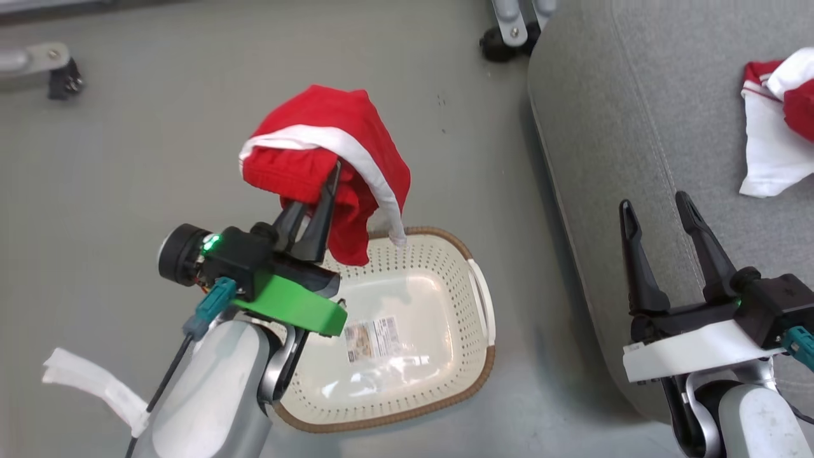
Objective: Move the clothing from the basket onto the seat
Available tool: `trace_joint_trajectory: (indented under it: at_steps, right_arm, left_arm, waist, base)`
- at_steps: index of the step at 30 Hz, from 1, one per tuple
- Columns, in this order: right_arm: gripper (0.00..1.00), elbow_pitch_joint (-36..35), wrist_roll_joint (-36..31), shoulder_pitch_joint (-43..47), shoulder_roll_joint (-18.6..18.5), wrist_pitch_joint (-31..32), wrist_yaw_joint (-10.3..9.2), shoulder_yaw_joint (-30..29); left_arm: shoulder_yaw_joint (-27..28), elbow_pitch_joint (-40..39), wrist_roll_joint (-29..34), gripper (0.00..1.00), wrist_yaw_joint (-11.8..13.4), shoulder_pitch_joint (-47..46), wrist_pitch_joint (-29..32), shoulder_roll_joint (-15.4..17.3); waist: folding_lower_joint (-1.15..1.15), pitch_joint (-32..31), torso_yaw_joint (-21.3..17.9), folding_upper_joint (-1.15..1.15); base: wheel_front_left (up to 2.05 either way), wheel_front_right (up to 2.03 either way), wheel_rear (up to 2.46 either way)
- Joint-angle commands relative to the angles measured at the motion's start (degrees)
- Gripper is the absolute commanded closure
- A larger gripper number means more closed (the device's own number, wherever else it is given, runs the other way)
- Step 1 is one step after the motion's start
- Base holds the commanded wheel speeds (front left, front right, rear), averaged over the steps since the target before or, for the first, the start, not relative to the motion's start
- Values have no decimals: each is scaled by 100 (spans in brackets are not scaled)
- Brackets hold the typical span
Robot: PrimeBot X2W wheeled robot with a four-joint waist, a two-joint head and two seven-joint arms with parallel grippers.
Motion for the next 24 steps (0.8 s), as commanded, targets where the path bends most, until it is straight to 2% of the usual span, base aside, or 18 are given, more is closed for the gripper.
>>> trace_joint_trajectory:
  at_steps: [1,9,13,24]
  right_arm:
    - [0,-31,13,105,-41,41,0,16]
    - [0,-34,89,419,-67,262,0,165]
    - [0,-47,130,620,-79,366,0,233]
    - [0,-124,214,1135,-66,587,0,346]
  left_arm:
    - [102,-168,24,100,42,129,-18,-45]
    - [474,-1021,147,100,37,583,-12,-167]
    - [507,-1296,225,100,1,908,-12,-123]
    - [463,-1686,177,100,139,1745,21,34]
  waist:
    - [1,-509,264,0]
    - [1,-1105,298,0]
    - [1,-1411,277,0]
    - [1,-1911,204,0]
  base:
    - [0,0,0]
    - [0,0,0]
    - [0,0,0]
    - [0,0,0]
